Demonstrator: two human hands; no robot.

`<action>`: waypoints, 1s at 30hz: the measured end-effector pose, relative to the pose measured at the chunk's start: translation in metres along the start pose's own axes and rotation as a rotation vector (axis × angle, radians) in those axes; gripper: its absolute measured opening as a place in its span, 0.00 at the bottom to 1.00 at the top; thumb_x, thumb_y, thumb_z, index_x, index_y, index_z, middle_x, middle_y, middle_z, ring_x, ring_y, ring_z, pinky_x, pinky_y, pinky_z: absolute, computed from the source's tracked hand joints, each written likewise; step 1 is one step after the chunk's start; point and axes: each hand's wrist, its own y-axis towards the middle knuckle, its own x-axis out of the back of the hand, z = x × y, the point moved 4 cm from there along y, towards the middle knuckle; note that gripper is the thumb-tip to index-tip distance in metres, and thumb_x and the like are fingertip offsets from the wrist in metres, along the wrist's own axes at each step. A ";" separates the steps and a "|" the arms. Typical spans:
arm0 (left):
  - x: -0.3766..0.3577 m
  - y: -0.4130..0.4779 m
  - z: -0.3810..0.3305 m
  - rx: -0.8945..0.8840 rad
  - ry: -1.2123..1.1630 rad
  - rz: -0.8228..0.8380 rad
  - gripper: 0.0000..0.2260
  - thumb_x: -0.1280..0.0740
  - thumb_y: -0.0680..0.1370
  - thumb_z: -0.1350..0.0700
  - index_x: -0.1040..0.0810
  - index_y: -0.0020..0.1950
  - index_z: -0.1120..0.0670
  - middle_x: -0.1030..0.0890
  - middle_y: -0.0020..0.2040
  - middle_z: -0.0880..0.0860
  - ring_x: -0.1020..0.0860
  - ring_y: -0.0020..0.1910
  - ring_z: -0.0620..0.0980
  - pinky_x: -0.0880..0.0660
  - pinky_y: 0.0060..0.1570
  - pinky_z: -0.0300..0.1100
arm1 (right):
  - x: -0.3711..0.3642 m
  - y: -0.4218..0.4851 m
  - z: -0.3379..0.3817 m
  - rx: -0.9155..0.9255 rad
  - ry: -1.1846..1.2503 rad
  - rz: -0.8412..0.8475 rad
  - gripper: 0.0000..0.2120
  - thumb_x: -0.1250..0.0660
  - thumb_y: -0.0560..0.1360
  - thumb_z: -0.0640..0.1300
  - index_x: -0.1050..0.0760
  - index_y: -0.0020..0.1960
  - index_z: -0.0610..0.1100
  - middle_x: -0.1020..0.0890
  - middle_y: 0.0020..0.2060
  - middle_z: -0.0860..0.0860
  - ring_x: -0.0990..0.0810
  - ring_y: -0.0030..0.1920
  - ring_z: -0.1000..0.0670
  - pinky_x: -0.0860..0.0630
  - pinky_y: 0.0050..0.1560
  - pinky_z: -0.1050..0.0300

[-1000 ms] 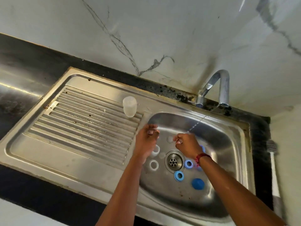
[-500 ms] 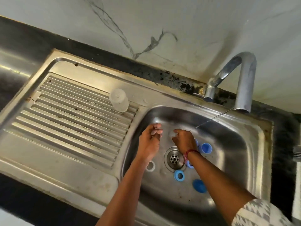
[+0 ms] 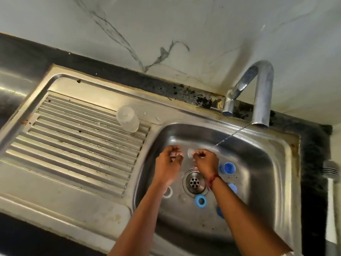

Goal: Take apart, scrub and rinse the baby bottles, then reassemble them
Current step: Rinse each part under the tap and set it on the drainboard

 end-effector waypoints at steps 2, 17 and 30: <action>-0.011 0.005 -0.009 -0.012 0.065 0.011 0.11 0.30 0.77 0.58 0.19 0.58 0.49 0.16 0.52 0.48 0.17 0.50 0.49 0.20 0.53 0.46 | 0.015 -0.009 0.009 -0.143 0.398 0.039 0.03 0.30 0.76 0.34 0.21 0.49 0.39 0.15 0.43 0.41 0.15 0.44 0.44 0.18 0.41 0.53; -0.076 0.005 -0.065 0.008 -0.210 0.230 0.17 0.34 0.74 0.76 0.23 0.55 0.58 0.17 0.43 0.58 0.17 0.38 0.52 0.19 0.37 0.44 | 0.082 -0.032 0.055 0.138 0.479 0.069 0.18 0.26 0.70 0.30 0.23 0.53 0.48 0.16 0.46 0.49 0.17 0.50 0.47 0.19 0.51 0.52; -0.056 0.007 -0.067 0.109 -0.427 0.109 0.12 0.35 0.78 0.70 0.22 0.58 0.57 0.19 0.46 0.53 0.22 0.39 0.46 0.26 0.36 0.38 | 0.076 -0.029 0.072 0.426 -0.155 -0.110 0.20 0.24 0.71 0.36 0.21 0.62 0.40 0.15 0.53 0.45 0.17 0.53 0.49 0.21 0.57 0.57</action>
